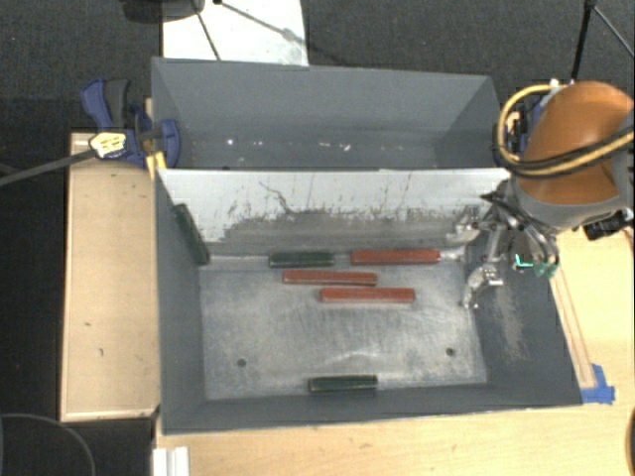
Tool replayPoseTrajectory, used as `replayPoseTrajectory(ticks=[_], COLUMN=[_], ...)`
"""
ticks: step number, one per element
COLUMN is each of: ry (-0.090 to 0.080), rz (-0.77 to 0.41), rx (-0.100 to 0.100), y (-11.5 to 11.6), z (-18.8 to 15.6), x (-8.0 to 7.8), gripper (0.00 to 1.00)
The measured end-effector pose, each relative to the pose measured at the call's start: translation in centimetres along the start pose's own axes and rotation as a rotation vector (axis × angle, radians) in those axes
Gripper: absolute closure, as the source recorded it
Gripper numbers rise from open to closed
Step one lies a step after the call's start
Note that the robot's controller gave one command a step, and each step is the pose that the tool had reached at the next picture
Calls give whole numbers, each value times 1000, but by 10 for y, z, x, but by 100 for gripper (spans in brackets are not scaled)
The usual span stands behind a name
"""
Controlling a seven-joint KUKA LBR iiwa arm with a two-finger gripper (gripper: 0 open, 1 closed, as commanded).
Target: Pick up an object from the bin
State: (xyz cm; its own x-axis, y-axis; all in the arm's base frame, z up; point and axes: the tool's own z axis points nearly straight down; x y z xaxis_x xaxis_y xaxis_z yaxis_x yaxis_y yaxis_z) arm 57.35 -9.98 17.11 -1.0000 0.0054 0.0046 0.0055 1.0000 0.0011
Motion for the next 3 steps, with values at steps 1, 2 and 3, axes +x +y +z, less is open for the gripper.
replayPoseTrajectory(ticks=[1, 2, 3], ry=[-8, -7, -7], rz=[-2, -62, -63], rx=[1, 1, 1], y=[0, 85, 85], z=[-5, 86, 86], x=[-2, -20, -20], gripper=[0, 100, 100])
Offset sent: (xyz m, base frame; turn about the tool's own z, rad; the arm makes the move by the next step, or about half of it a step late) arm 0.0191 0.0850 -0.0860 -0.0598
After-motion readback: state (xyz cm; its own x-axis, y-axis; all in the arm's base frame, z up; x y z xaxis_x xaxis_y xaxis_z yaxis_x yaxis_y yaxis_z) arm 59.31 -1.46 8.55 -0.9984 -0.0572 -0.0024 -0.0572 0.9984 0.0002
